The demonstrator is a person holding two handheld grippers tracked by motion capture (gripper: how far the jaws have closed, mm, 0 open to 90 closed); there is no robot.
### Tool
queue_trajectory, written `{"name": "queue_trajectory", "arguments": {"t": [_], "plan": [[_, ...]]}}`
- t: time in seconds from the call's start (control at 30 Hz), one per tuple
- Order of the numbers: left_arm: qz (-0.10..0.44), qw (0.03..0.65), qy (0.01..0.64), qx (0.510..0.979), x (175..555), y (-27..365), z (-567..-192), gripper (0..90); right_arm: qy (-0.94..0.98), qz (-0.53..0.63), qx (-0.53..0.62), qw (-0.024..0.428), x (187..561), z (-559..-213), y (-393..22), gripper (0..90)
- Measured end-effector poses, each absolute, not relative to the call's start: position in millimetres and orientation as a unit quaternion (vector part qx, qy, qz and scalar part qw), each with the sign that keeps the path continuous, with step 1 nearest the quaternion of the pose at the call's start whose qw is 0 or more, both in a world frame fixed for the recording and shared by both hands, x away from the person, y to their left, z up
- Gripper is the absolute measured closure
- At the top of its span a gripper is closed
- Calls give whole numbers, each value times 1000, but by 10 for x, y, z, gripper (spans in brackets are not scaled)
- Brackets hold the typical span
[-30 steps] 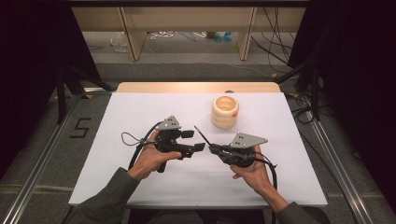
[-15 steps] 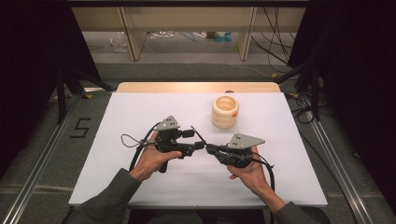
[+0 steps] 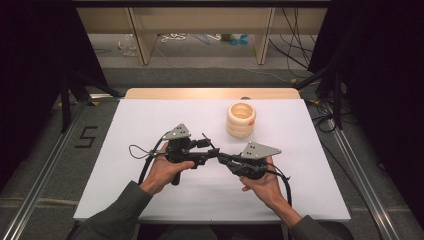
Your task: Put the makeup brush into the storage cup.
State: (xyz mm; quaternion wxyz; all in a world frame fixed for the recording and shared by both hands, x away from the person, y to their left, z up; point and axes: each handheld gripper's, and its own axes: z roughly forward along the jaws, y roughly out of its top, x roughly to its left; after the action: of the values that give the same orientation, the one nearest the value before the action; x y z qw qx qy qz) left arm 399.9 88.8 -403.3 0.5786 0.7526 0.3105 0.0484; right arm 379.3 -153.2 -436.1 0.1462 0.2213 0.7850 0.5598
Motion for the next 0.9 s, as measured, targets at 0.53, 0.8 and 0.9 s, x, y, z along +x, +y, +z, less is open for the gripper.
{"name": "queue_trajectory", "arguments": {"t": [0.53, 0.8, 0.9], "plan": [[45, 591, 308, 744, 4007, 906, -4032, 588, 778, 568, 224, 148, 3797, -4350, -1481, 855], [44, 598, 309, 738, 4003, 909, -4031, 645, 775, 571, 232, 139, 3796, -4357, -1466, 856], [40, 601, 309, 735, 4006, 907, -4035, 654, 773, 574, 232, 139, 3796, -4359, -1456, 856]]}}
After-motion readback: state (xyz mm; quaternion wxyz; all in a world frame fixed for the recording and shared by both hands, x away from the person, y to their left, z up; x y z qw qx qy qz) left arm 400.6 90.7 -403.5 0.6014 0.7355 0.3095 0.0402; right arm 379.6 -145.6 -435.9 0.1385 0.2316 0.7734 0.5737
